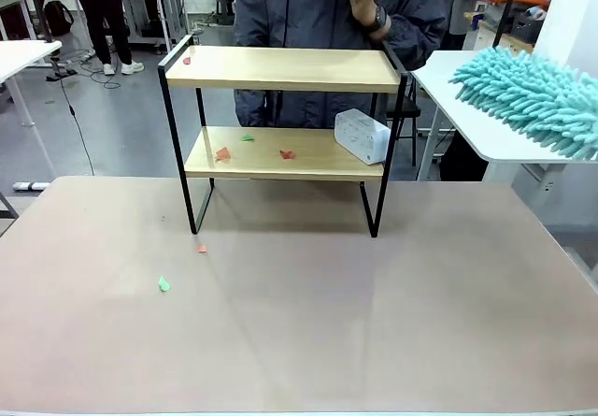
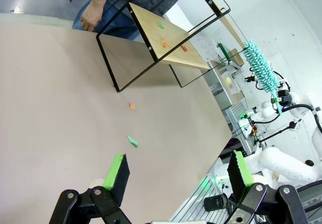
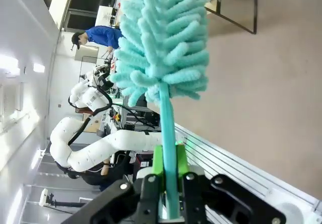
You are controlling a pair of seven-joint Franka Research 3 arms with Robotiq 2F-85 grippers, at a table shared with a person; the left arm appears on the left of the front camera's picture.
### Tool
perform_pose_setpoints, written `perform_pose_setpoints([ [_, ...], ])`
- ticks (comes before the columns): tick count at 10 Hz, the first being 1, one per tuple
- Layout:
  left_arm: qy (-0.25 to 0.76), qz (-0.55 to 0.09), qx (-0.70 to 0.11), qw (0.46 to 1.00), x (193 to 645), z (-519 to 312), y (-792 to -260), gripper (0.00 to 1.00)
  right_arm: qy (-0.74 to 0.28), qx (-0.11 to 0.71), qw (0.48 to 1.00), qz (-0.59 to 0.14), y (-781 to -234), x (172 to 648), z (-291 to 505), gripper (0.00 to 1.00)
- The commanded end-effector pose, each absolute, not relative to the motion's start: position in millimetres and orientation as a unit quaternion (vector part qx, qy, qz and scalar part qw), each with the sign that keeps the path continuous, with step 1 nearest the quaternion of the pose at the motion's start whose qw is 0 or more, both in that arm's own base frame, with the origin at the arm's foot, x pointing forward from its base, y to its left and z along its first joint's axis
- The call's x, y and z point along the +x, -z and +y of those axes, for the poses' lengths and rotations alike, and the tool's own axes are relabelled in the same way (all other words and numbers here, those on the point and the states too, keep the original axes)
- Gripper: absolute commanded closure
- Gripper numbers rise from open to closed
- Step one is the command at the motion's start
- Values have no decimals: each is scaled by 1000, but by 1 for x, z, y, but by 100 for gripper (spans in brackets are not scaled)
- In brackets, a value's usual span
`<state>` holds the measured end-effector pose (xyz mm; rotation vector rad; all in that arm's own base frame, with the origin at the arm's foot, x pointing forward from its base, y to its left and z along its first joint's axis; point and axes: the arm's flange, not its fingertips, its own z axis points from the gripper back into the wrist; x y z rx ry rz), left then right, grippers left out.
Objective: Clean the shelf.
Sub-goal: Clean the specific tier of the Shelf with the Duster once objects are removed.
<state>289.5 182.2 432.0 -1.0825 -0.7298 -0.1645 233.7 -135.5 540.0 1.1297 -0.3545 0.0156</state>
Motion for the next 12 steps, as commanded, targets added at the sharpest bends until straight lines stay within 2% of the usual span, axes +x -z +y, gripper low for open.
perform_pose_setpoints([
  [1, 83, -351, -507, 783, 290, 180, -432, 0, -20, 535, 827, -171, -551, 237, -136, 88],
  [3, 83, -351, -507, 783, 290, 180, -432, 0, -4, 522, 835, -177, -548, 239, -126, 88],
  [5, 83, -351, -507, 783, 290, 180, -432, 0, -9, 476, 845, -244, -604, 250, -87, 88],
  [7, 83, -351, -507, 783, 290, 180, -432, 0, -39, 398, 874, -278, -673, 266, -30, 88],
  [9, 83, -351, -507, 783, 290, 180, -432, 0, -108, 360, 885, -273, -709, 286, 30, 88],
  [12, 83, -351, -507, 783, 290, 180, -432, 0, -186, 323, 900, -224, -710, 310, 121, 88],
])
